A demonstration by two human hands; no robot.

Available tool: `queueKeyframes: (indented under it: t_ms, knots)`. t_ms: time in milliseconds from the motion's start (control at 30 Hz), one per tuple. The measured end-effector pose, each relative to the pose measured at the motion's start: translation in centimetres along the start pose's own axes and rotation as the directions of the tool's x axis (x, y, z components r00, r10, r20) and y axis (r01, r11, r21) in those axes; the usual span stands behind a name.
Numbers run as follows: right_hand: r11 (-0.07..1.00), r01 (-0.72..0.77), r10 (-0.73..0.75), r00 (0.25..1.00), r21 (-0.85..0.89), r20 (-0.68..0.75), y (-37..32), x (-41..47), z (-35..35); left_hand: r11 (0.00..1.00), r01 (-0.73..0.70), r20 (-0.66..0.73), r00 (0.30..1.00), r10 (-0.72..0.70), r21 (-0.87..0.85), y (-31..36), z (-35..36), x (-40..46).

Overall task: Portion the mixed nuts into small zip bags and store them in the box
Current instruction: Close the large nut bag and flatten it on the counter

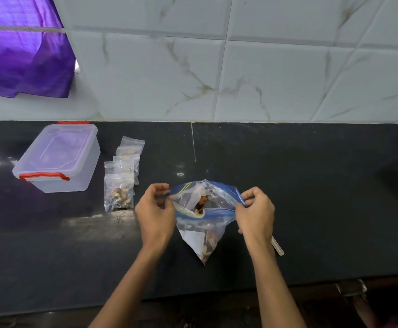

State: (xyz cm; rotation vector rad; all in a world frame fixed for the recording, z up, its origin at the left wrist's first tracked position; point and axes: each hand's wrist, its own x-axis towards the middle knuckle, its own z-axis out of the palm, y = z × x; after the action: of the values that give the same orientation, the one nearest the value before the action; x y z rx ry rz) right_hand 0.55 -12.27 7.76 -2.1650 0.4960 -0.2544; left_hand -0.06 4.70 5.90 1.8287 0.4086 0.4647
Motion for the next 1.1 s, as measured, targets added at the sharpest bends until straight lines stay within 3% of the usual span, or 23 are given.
queueKeyframes:
  t_ms: [67,133,233,267,333,400,433,533,700,833,900,967,1033,1100]
  knots:
    - [0.982,-0.130,0.112,0.985,0.137,0.131,-0.3,0.1,-0.2,0.999,0.001,0.009,1.000,-0.001,-0.041,0.5,0.4,-0.3]
    - [0.855,-0.370,0.245,0.906,0.363,0.346,-0.7,0.1,-0.5,0.975,0.153,0.068,0.987,-0.143,-0.164,1.2,0.6,-0.9]
    - [0.668,-0.595,0.343,0.779,0.447,0.524,-0.4,0.0,-1.2,0.879,0.415,0.097,0.910,-0.404,-0.236,1.5,0.2,-1.4]
    - [0.650,-0.627,0.356,0.750,0.429,0.557,-0.2,-0.2,-1.5,0.833,0.505,0.142,0.863,-0.485,-0.225,1.5,-0.1,-1.5]
    - [0.681,-0.647,0.345,0.696,0.342,0.629,0.2,-0.7,-1.9,0.715,0.676,0.366,0.720,-0.589,-0.177,1.8,-0.6,-1.8]
    - [0.725,-0.630,0.300,0.652,0.278,0.696,0.5,-1.4,-2.1,0.635,0.766,0.591,0.559,-0.582,-0.100,2.0,-0.9,-2.4]
    - [0.743,-0.615,0.274,0.641,0.265,0.717,0.6,-1.6,-2.1,0.638,0.766,0.644,0.527,-0.554,-0.077,1.8,-0.9,-2.6]
    - [0.760,-0.570,0.193,0.657,0.312,0.729,0.9,-2.1,-1.9,0.700,0.710,0.627,0.579,-0.521,-0.074,1.0,-0.7,-2.9]
    - [0.497,-0.668,0.166,0.700,0.554,0.695,1.3,-2.2,-1.0,0.734,0.668,0.671,0.601,-0.435,-0.122,-0.1,-1.3,-2.9]
    - [0.389,-0.642,-0.007,0.716,0.661,0.699,1.3,-3.1,-1.0,0.678,0.698,0.752,0.570,-0.330,-0.232,-0.7,-1.2,-2.9]
    - [0.461,-0.582,-0.001,0.755,0.670,0.656,1.2,-3.4,-0.8,0.609,0.730,0.759,0.576,-0.303,-0.311,-0.8,-0.9,-3.1]
    - [0.581,-0.504,0.124,0.831,0.639,0.543,1.2,-3.2,-0.2,0.565,0.731,0.722,0.618,-0.311,-0.382,-0.7,-0.6,-3.5]
    - [0.755,-0.402,0.249,0.906,0.517,0.341,1.0,-3.3,0.3,0.624,0.674,0.596,0.705,-0.385,-0.394,-0.1,-0.1,-4.0]
    - [0.889,-0.260,0.224,0.965,0.378,0.138,0.3,-4.0,0.5,0.716,0.596,0.423,0.790,-0.443,-0.363,0.7,0.5,-4.6]
